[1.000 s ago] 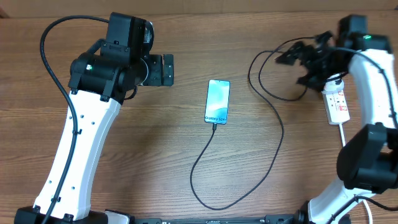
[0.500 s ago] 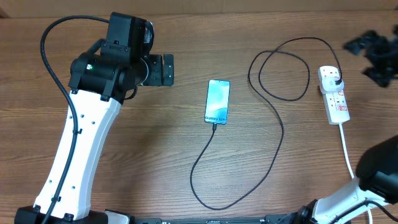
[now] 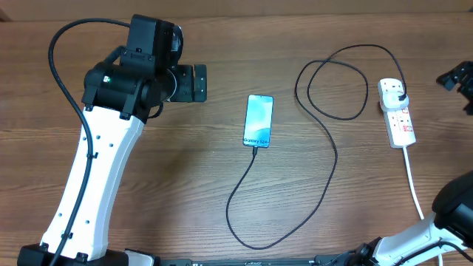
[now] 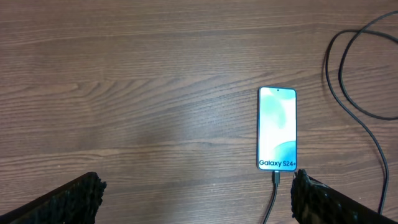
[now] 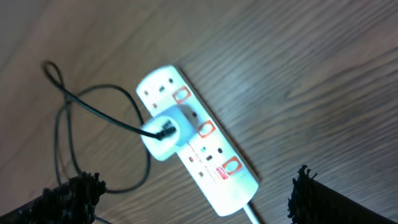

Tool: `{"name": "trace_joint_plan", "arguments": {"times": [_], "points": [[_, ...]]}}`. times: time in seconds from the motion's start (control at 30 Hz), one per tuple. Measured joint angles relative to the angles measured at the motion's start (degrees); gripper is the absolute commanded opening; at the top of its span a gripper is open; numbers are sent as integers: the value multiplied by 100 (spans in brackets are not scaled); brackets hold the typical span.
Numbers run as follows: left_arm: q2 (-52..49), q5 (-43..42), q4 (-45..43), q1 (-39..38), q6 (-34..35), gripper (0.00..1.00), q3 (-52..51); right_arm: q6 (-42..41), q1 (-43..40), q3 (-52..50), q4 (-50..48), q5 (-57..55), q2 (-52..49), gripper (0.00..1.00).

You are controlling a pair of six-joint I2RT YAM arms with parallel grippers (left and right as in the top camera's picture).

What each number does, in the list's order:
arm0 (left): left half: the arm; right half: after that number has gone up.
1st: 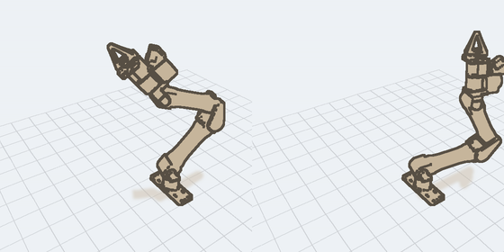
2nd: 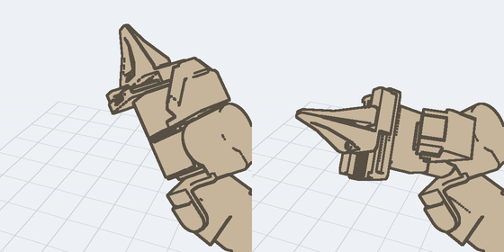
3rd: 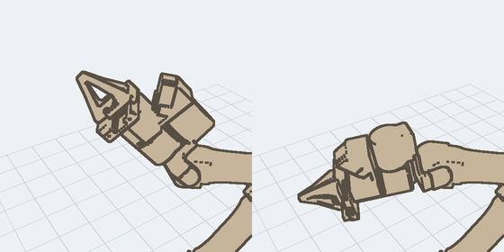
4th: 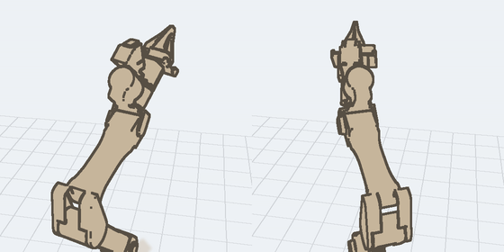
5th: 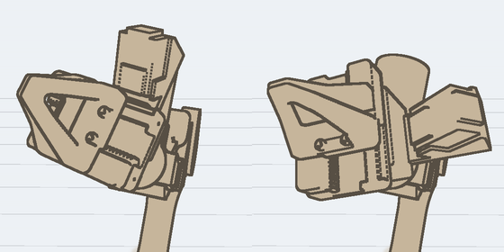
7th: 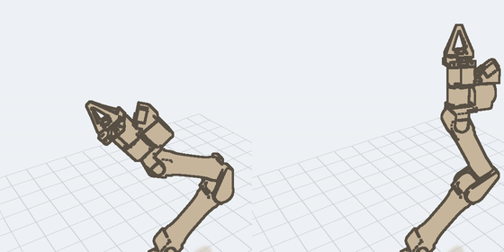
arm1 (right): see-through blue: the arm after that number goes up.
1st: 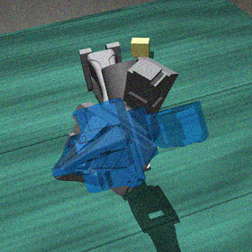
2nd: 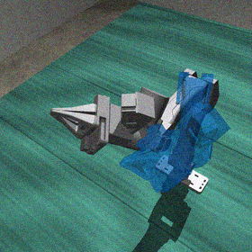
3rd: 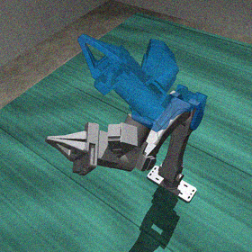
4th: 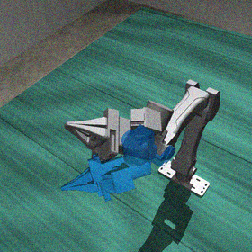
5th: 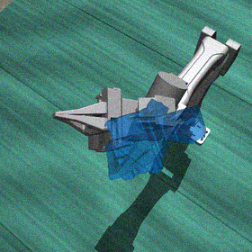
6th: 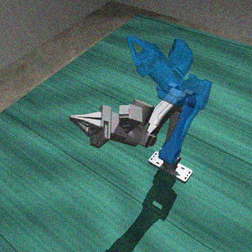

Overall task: Plug charger to phone and switch on socket
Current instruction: 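Move the right gripper over the power strip's switch beside the charger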

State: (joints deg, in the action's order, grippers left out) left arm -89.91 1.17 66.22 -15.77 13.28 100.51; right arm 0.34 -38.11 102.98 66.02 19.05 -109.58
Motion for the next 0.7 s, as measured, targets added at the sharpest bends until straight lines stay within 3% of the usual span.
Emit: {"name": "trace_joint_plan", "arguments": {"times": [0.43,0.7], "points": [[0,0,2,0,0,100,0,125,0,-1405,-1272,267,-129,100],[0,0,2,0,0,100,0,525,0,-1718,-1440,903,-133,100]]}}
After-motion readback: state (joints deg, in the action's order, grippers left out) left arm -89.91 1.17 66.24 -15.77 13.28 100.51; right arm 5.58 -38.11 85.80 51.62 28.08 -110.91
